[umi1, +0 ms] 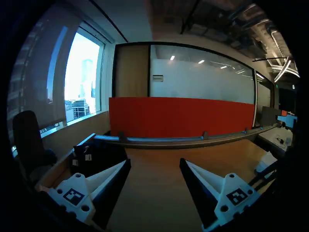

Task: Fold towel

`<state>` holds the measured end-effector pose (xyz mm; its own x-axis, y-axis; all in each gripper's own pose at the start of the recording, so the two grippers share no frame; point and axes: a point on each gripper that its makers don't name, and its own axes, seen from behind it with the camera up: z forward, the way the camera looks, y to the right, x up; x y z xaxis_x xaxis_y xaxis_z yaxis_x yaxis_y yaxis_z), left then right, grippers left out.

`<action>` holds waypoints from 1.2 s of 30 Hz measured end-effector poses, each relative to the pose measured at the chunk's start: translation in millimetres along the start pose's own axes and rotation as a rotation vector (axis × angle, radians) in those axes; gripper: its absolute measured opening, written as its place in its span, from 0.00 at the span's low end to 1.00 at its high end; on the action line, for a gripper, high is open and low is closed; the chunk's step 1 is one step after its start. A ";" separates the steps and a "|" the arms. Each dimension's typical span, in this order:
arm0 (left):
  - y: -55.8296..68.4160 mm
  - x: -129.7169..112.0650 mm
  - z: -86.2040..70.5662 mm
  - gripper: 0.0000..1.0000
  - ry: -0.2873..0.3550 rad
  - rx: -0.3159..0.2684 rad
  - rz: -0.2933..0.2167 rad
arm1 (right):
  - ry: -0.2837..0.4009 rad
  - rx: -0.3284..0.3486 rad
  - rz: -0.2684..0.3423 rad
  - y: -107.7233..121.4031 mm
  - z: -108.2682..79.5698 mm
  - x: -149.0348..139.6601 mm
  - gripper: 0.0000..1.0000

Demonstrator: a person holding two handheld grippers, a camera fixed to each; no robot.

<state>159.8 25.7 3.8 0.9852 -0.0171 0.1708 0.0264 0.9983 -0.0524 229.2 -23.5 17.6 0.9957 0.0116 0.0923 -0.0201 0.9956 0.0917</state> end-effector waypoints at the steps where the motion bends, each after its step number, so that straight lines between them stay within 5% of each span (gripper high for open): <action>1: 1.0 -0.5 0.4 0.94 0.002 -0.003 0.001 | 0.000 0.006 0.006 -2.9 0.6 -0.3 1.00; 17: 5.4 -25.3 5.4 0.94 0.055 -0.008 0.035 | 0.000 0.034 0.103 -29.0 -0.2 1.8 0.99; 36: -22.4 -96.1 16.4 0.94 0.119 0.032 0.040 | -0.004 0.014 0.062 -52.0 13.5 -26.0 0.99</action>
<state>61.7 5.9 4.7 0.9985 0.0179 0.0511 -0.0166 0.9995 -0.0251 203.2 -76.9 23.8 0.9921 0.0725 0.1022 -0.0828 0.9915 0.0999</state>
